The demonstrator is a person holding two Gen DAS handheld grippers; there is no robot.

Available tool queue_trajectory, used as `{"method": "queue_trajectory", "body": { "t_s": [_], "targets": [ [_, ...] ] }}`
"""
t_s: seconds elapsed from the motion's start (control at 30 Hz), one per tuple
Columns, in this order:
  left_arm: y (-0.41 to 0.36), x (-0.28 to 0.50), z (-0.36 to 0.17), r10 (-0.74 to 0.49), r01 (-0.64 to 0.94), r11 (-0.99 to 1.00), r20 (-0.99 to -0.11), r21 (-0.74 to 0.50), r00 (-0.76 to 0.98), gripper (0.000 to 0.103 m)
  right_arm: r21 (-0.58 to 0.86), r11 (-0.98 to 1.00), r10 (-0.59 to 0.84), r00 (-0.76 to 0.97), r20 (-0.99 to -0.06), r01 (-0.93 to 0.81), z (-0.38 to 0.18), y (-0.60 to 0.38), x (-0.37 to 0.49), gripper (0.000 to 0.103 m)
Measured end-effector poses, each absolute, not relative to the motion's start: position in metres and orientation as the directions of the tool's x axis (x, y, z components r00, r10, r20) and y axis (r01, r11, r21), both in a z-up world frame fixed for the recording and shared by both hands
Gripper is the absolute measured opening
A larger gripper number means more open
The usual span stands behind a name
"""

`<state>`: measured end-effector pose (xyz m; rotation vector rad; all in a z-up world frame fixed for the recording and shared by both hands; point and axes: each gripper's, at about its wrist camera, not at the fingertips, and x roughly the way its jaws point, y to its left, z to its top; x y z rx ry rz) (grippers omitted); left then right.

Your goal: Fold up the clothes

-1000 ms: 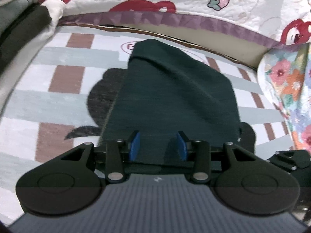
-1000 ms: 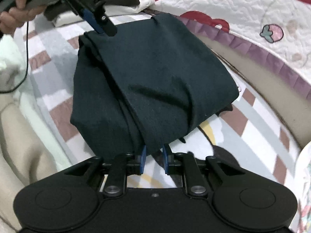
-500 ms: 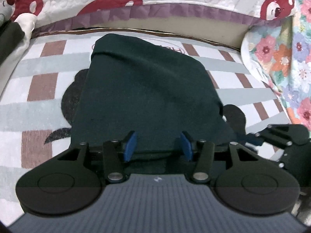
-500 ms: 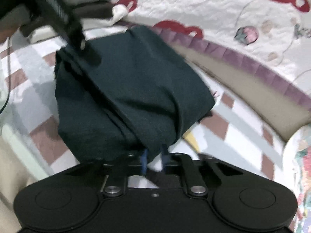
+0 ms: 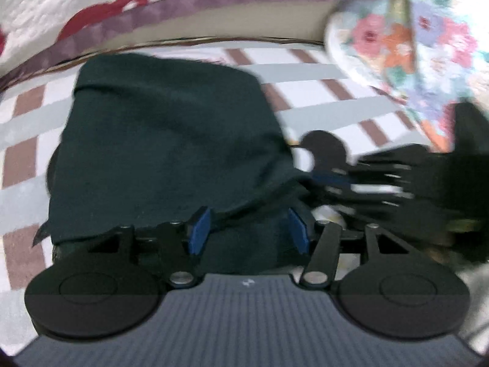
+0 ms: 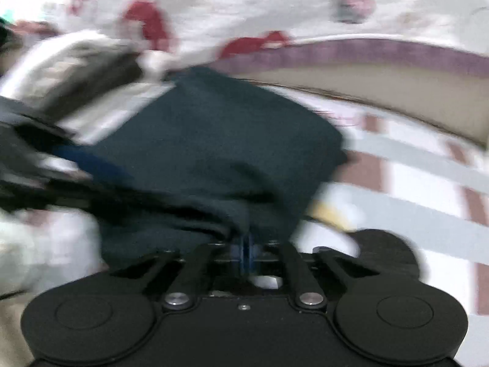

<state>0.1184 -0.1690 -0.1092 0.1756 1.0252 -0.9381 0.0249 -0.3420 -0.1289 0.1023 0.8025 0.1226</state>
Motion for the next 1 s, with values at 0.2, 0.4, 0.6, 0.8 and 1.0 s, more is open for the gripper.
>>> {"method": "queue_trajectory", "body": {
  "t_s": [0.2, 0.4, 0.6, 0.8, 1.0],
  "targets": [
    [-0.142, 0.146, -0.104, -0.662, 0.595, 0.67, -0.719, -0.443, 0.21, 0.055, -0.035, 0.949, 0.166, 0.591, -0.789, -0.314, -0.131, -0.323, 0.017, 0.005],
    [-0.147, 0.166, -0.129, -0.657, 0.501, 0.71, -0.722, -0.495, 0.217, 0.053, -0.095, 0.915, 0.165, 0.579, -0.799, -0.391, -0.136, -0.31, 0.009, 0.006],
    [-0.158, 0.161, -0.131, -0.615, 0.545, 0.726, -0.751, -0.419, 0.241, 0.054, -0.034, 0.895, 0.227, 0.52, -0.823, -0.446, -0.132, -0.315, 0.009, 0.007],
    [-0.16, 0.154, -0.123, -0.568, 0.59, 0.735, -0.778, -0.333, 0.269, 0.054, 0.267, 0.772, 0.49, 0.273, -0.828, -0.576, -0.138, -0.306, 0.0, 0.002],
    [-0.149, 0.159, -0.122, -0.611, 0.55, 0.727, -0.753, -0.41, 0.246, 0.054, 0.327, 0.914, 0.406, 0.582, -0.704, -0.242, -0.115, -0.372, 0.015, 0.013]
  ]
}}
